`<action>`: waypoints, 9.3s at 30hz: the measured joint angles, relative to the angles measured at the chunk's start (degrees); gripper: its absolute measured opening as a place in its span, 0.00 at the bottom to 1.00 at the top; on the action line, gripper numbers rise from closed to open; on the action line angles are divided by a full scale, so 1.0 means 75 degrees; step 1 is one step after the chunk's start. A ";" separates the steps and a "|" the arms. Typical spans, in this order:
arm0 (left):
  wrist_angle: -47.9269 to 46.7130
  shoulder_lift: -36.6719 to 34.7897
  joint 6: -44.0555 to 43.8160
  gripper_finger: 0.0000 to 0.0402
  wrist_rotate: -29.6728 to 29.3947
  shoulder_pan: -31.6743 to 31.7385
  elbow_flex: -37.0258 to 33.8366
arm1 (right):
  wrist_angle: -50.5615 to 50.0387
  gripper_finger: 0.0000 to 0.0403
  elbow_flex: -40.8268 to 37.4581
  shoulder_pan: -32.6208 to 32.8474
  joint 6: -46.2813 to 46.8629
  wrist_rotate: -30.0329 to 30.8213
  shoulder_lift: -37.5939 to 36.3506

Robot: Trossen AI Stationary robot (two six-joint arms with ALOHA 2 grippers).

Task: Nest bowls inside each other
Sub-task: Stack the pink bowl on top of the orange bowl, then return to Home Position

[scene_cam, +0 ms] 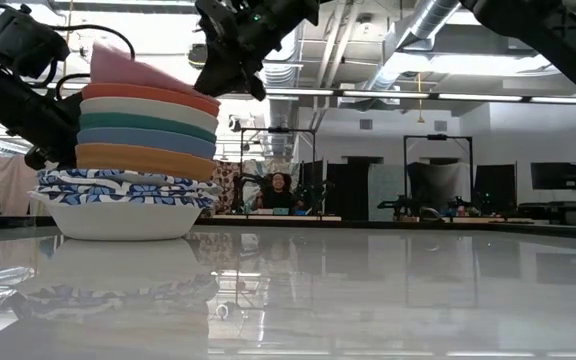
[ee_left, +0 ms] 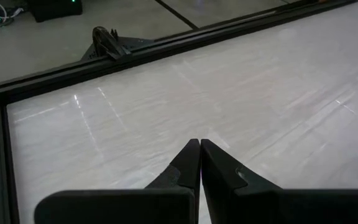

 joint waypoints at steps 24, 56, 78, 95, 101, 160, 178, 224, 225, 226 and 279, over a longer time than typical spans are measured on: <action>-0.0041 -0.0006 0.0143 0.00 -0.0402 0.0003 0.0000 | 0.0915 0.30 0.0460 0.0316 -0.3285 -0.2420 -0.0399; -0.0035 -0.0009 0.0575 0.00 -0.0377 0.0003 0.0003 | 0.2237 0.13 -0.2135 -0.0911 -0.3889 -0.4147 -0.1649; 0.0006 -0.0012 0.0465 0.00 -0.0091 0.0003 0.0003 | 0.9371 0.05 -1.1343 -0.0589 -0.1538 -0.1399 -0.7591; 0.0008 -0.0012 0.0547 0.00 -0.0002 0.0000 0.0003 | 1.3484 0.05 -0.9659 0.0007 -0.1153 -0.1863 -0.3146; 0.0006 -0.0009 0.0645 0.00 -0.0012 0.0000 0.0003 | 1.3303 0.05 -0.8627 -0.0043 -0.1155 -0.2352 -0.2330; 0.0006 -0.0009 0.0529 0.00 -0.0015 0.0000 0.0003 | 1.3963 0.05 -0.8227 0.0102 -0.1356 -0.2398 -0.1635; 0.0004 -0.0009 0.0520 0.00 -0.0020 0.0002 0.0002 | 1.2751 0.05 -0.7749 0.0122 -0.1128 -0.2411 -0.1425; 0.2905 -0.1687 0.0611 0.00 0.3541 -0.0423 -0.0038 | 1.1401 0.06 -1.5690 0.1049 -0.1025 -0.0769 -1.1808; 0.2874 -0.1684 0.0588 0.00 0.3450 -0.0522 -0.0137 | 1.1711 0.06 -1.5928 0.1097 -0.0986 -0.0615 -1.1811; 0.2844 -0.1681 0.0598 0.00 0.3358 -0.0622 -0.0239 | 1.2013 0.06 -1.6145 0.1148 -0.0959 -0.0530 -1.1810; 0.0469 -0.1679 0.2210 0.00 -0.0035 -0.2728 -0.0061 | 0.7107 0.07 -1.7386 0.1620 -0.0736 0.0764 -1.6594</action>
